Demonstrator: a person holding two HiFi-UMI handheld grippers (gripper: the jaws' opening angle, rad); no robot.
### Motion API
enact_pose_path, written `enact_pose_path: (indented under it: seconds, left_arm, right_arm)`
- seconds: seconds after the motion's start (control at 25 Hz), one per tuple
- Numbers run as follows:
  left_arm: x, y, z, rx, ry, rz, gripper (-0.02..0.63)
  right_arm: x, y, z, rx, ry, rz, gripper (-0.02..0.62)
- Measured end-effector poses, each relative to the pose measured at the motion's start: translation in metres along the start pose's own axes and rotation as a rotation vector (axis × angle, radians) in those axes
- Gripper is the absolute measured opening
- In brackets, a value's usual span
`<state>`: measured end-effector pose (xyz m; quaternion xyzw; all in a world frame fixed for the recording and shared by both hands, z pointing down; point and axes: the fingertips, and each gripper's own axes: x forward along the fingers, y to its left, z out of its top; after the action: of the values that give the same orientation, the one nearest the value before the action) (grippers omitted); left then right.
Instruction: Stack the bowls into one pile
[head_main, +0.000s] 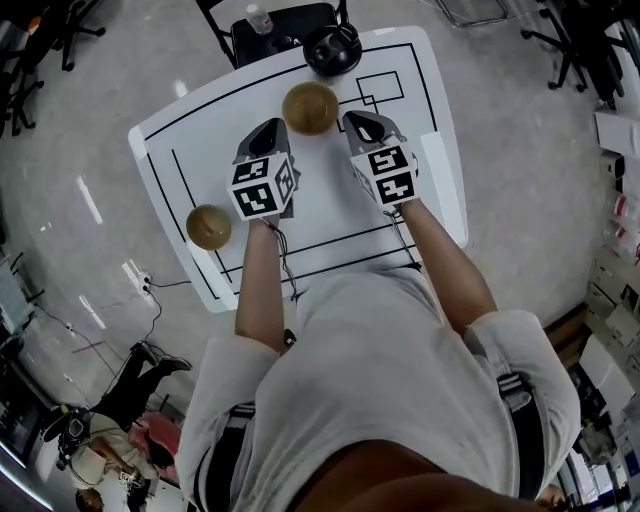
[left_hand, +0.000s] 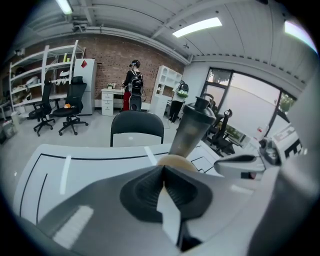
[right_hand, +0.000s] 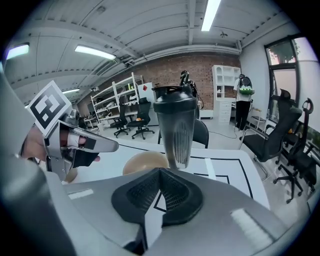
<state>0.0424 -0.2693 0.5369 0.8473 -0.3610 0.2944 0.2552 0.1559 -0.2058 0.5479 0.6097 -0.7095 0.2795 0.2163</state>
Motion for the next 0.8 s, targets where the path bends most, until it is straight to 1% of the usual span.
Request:
enact_pose_path:
  seconds: [0.28,0.4,0.52,0.56,0.6,0.64,0.68,0.72,0.8]
  left_arm:
    - [0.02,0.013,-0.008,-0.029,0.044,0.0,0.003]
    - [0.028,0.018,-0.01,-0.01,0.067,0.01,0.003]
    - [0.033,0.019,-0.008,-0.002,0.066,0.011,0.003]
    - [0.035,0.018,-0.008,-0.012,0.063,0.001,0.003]
    - [0.037,0.017,-0.008,-0.024,0.06,-0.011,0.003]
    - [0.039,0.015,-0.008,-0.038,0.058,-0.023,0.016]
    - [0.041,0.014,-0.009,-0.051,0.057,-0.034,0.072]
    - [0.043,0.014,-0.011,-0.062,0.059,-0.043,0.106]
    - [0.048,0.014,-0.016,-0.069,0.075,-0.054,0.115]
  right_arm:
    - [0.023,-0.007,0.003,0.035,-0.003,0.012,0.0]
    - [0.032,-0.009,0.003,0.041,-0.001,0.012,0.0]
    - [0.038,-0.01,0.002,0.047,0.007,0.017,0.0]
    - [0.041,-0.009,0.001,0.048,0.016,0.024,0.006]
    - [0.044,-0.008,-0.001,0.049,0.029,0.033,0.036]
    - [0.046,-0.007,-0.003,0.049,0.042,0.041,0.07]
    - [0.048,-0.006,-0.005,0.049,0.054,0.047,0.086]
    - [0.05,-0.004,-0.007,0.049,0.063,0.051,0.092]
    - [0.054,-0.002,-0.01,0.05,0.076,0.057,0.106]
